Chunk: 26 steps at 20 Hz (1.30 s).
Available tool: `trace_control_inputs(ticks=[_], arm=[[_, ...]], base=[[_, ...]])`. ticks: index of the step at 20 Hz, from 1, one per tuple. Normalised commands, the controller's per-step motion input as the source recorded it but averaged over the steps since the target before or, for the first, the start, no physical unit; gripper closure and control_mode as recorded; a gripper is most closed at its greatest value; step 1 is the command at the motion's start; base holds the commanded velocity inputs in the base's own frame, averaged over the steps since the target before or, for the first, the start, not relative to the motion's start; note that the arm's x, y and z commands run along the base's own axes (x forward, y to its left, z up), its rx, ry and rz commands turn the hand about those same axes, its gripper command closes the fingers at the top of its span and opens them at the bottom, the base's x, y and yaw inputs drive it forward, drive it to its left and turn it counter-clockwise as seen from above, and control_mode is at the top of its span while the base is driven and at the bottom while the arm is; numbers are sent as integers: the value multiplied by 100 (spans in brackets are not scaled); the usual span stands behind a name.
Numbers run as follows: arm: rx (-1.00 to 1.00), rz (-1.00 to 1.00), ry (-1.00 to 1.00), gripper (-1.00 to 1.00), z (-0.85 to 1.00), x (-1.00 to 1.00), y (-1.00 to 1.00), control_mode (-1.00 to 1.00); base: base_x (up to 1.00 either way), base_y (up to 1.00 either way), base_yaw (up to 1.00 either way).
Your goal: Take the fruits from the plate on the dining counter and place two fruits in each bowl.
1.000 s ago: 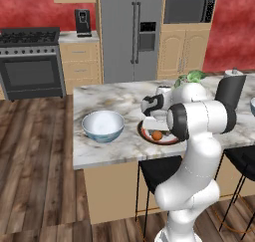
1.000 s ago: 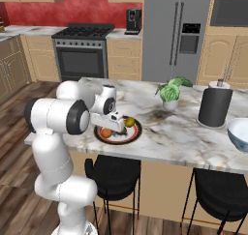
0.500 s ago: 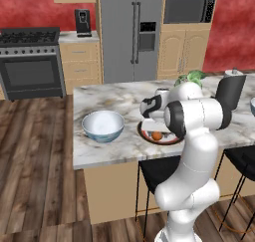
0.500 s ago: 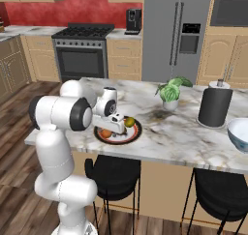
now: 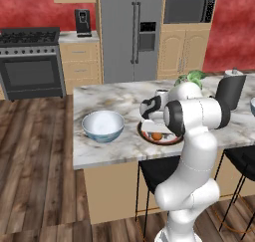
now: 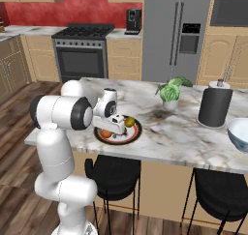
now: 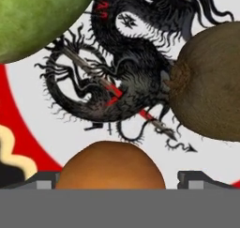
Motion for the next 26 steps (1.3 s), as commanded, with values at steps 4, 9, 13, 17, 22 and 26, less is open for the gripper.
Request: trace_control_inputs(ticks=[4,9,13,17,22,26], arm=[[0,0,0,100,-1,0,0,-100],[0,0,0,100,0,0,0,-100],[0,0,0,100,15,0,1,-100],[-4,1,0,100,91,0,3,-100],[-5,21,-2,100,94,0,49,-100],[-2,38,0,100,74,13,58,-100]], base=[[0,0,0],[0,0,0],[0,0,0],[0,0,0],[0,0,0],[0,0,0]])
